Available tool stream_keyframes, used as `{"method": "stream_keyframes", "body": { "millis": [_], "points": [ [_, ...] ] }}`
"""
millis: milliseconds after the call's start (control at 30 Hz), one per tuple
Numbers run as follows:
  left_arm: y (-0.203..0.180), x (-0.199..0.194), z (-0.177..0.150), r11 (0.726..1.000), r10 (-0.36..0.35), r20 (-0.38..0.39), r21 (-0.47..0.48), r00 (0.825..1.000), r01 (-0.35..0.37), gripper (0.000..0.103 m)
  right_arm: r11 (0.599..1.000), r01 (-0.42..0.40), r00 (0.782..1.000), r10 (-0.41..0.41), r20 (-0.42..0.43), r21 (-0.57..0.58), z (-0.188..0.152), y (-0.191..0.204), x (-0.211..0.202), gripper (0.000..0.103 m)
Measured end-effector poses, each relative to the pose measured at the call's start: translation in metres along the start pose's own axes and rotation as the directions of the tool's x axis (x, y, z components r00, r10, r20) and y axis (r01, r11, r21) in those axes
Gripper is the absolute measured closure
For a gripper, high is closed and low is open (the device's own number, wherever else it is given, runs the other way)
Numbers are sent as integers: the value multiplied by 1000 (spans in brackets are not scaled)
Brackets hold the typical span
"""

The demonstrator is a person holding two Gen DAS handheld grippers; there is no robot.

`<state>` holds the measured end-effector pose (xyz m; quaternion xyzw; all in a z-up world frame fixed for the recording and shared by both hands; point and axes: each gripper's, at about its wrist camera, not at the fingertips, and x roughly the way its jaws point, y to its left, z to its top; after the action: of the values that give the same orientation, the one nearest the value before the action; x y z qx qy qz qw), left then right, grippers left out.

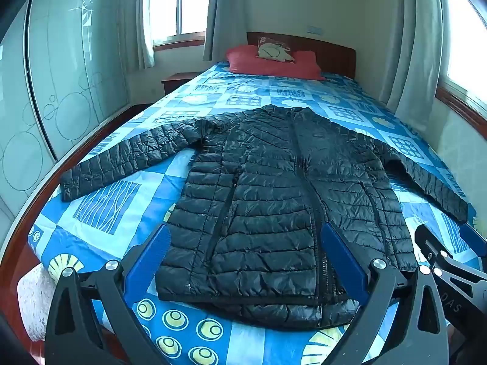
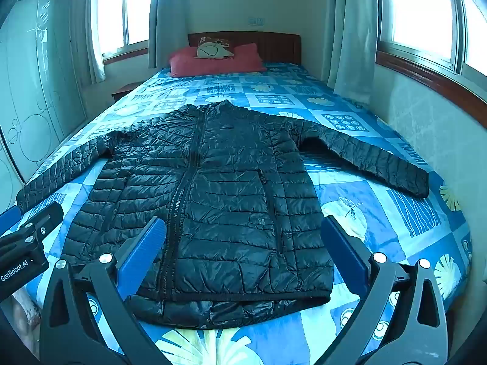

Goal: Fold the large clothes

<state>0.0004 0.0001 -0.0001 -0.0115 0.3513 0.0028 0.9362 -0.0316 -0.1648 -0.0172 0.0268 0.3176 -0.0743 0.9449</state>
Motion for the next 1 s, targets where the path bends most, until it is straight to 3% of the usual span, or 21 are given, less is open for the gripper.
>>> {"method": "stream_keyframes", "body": {
  "millis": [1000],
  "points": [
    [6,-2,-3,1000,-7,1,-11,1000,7,5,1000,5,1000,-5,-8,-2,-2,3,1,2]
  ]
}}
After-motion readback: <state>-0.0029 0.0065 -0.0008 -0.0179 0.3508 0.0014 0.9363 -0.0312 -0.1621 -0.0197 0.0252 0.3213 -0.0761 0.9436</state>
